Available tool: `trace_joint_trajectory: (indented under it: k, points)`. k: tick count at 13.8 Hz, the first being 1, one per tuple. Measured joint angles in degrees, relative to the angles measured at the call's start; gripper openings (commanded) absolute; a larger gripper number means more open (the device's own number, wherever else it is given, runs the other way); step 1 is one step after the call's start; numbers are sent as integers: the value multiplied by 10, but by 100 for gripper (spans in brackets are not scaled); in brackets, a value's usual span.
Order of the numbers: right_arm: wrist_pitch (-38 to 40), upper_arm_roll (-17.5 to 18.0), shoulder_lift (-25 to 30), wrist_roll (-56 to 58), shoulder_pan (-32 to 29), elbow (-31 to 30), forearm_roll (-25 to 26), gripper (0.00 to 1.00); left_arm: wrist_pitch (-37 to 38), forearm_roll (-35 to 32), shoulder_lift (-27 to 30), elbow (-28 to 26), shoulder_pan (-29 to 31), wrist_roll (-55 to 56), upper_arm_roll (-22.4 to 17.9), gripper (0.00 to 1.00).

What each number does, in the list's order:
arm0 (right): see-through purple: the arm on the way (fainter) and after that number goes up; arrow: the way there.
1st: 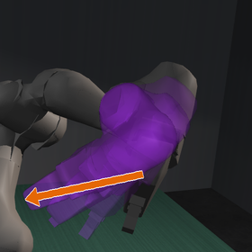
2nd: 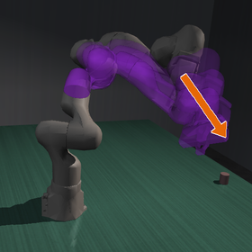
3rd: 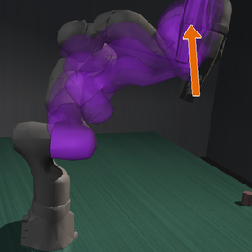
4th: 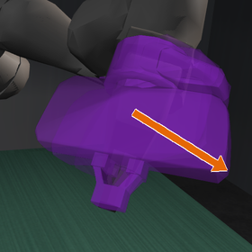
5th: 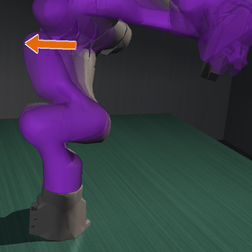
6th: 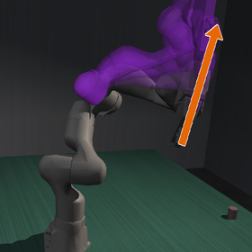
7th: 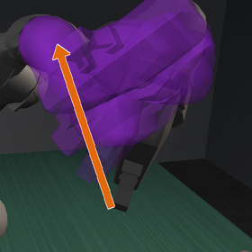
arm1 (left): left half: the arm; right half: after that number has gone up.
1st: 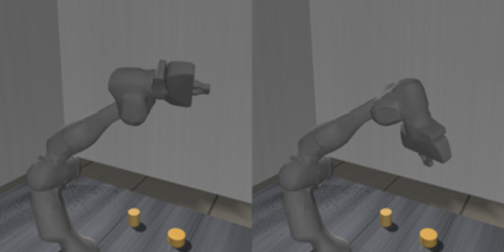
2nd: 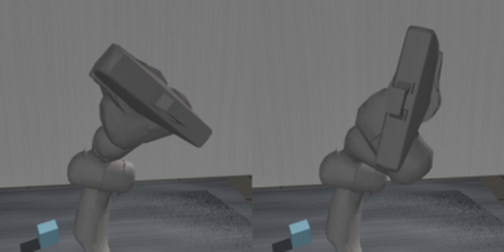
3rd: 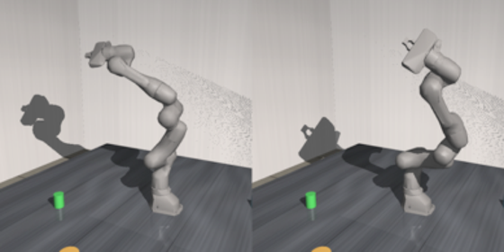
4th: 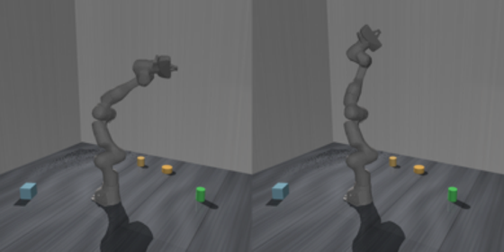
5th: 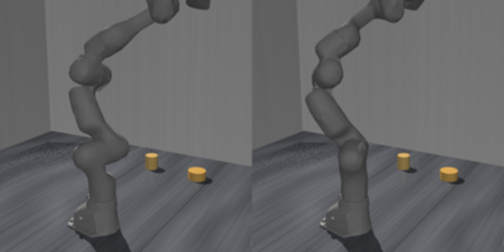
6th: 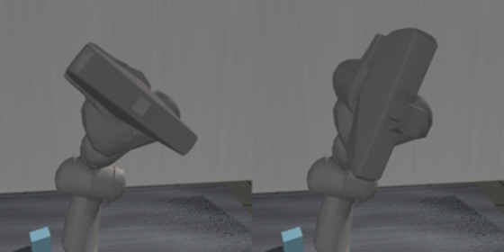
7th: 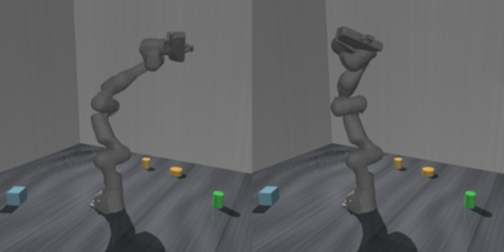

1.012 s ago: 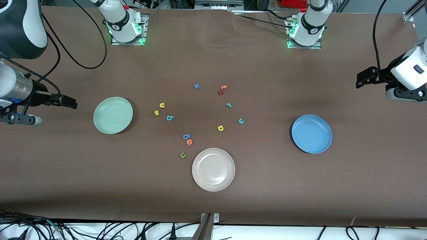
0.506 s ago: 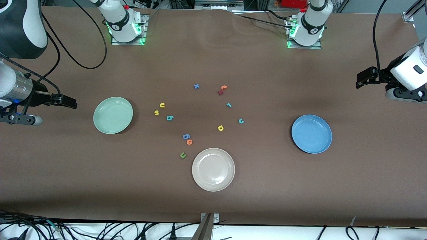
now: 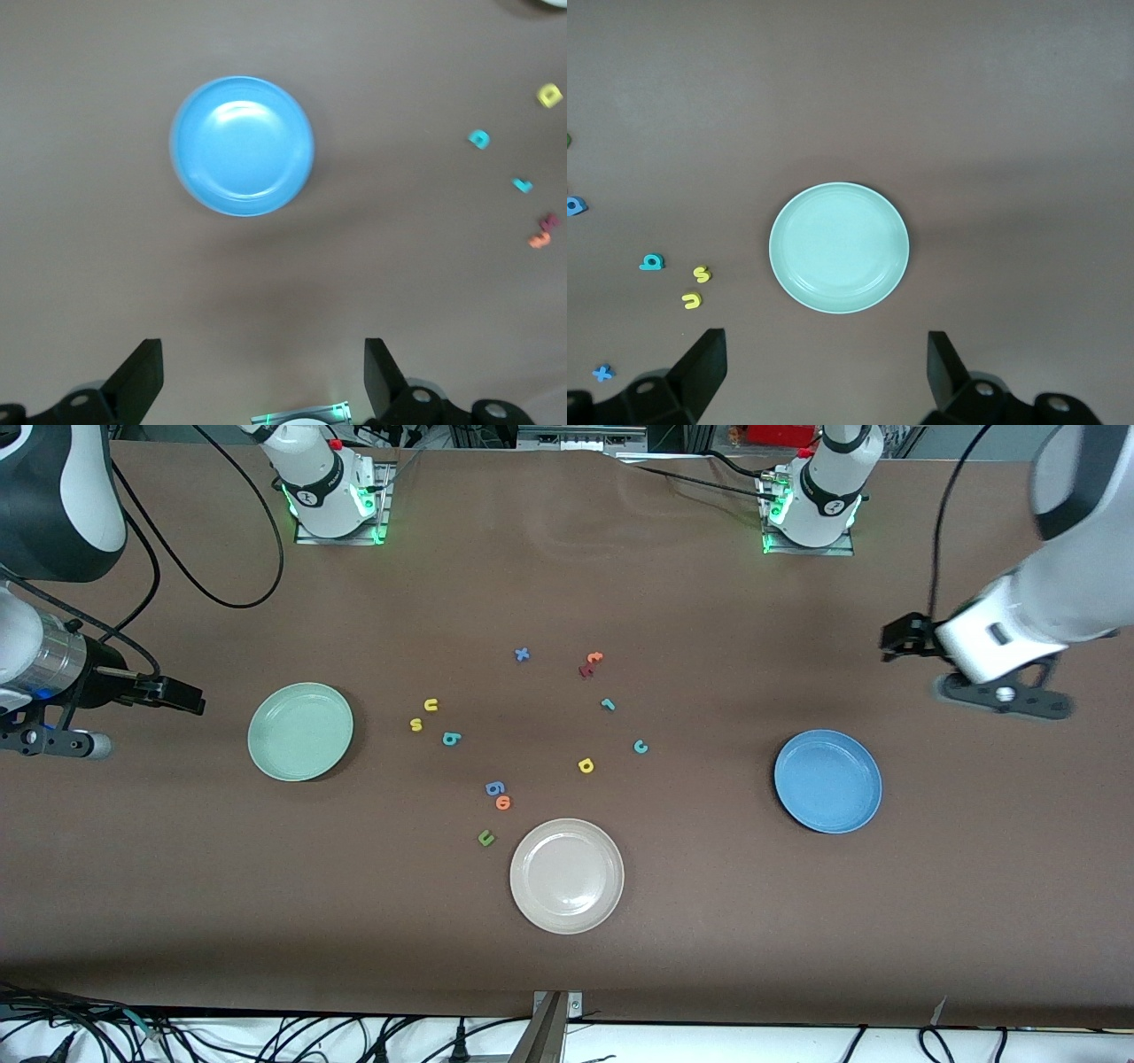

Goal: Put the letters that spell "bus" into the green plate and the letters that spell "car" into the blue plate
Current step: 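Reach the left gripper toward the teal c while the right gripper moves out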

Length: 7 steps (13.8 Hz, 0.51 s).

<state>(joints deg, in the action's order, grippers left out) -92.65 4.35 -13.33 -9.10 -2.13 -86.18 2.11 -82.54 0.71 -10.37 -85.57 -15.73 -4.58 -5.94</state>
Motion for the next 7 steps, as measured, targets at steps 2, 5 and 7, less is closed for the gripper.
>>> trace_joint_trajectory:
  k: [2,5,7]
  points:
    - [0,0,0,0,0,0,0,100,0,22,-30,0,-27,1,2,100]
    - [0,0,0,0,0,0,0,100,-29,71,-82,0,-44,1,3,100]
    - [0,0,0,0,0,0,0,100,-61,71,-103,-1,-79,18,4,100]
